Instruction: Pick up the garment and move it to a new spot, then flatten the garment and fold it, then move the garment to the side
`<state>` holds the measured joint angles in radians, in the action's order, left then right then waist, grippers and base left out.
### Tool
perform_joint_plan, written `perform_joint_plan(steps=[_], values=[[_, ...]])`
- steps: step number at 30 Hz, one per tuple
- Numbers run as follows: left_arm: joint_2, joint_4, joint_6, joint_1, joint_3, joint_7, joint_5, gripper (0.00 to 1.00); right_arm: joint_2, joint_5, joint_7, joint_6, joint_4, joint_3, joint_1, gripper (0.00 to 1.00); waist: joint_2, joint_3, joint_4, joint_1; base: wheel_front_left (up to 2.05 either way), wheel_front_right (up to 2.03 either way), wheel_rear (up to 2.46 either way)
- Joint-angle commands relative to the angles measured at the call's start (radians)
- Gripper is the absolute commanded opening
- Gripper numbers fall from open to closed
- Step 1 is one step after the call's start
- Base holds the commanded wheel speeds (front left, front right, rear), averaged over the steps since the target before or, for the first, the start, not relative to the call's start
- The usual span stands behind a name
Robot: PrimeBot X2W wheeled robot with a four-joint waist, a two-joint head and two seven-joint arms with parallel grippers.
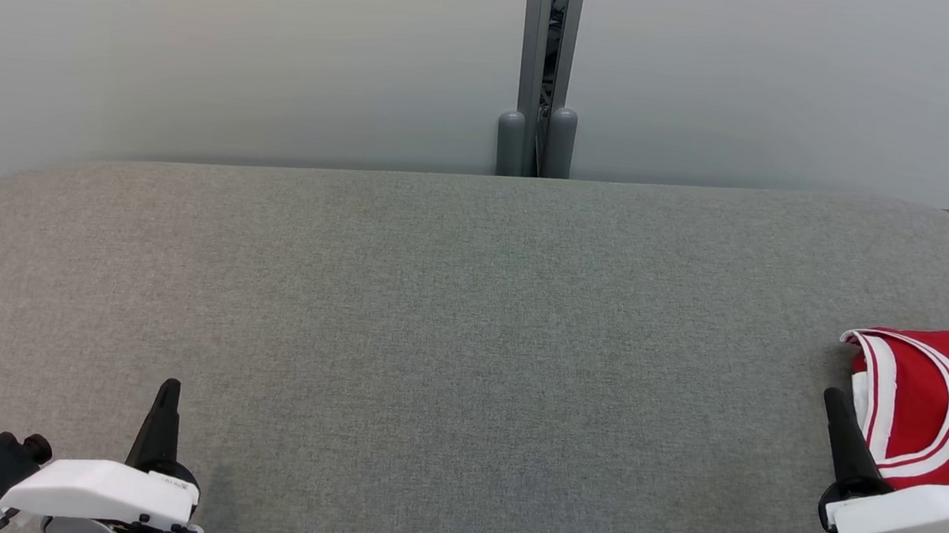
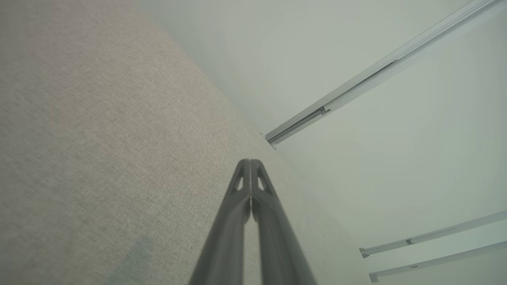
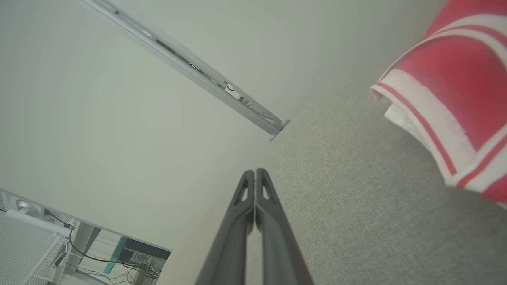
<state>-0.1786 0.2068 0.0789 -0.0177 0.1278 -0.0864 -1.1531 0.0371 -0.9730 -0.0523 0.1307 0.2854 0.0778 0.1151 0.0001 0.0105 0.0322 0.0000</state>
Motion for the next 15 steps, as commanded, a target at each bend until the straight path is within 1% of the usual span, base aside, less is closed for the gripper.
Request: perform_joint_plan(steps=[1, 15], values=[[-0.001, -0.005, -0.016, -0.033, -0.020, 0.008, -0.028, 0.00, 0.010, -0.038, -0.008, 0.000, -0.004, 0.006, 0.031, 0.00, -0.0001, 0.000, -0.001, 0.0000, 0.00, 0.00, 0.00], [0.027, 0.011, -0.061, -0.055, -0.069, 0.040, -0.129, 0.00, 0.012, -0.173, -0.032, 0.000, 0.013, 0.018, 0.050, 0.00, -0.0001, -0.003, -0.007, 0.0000, 0.00, 0.00, 0.00]])
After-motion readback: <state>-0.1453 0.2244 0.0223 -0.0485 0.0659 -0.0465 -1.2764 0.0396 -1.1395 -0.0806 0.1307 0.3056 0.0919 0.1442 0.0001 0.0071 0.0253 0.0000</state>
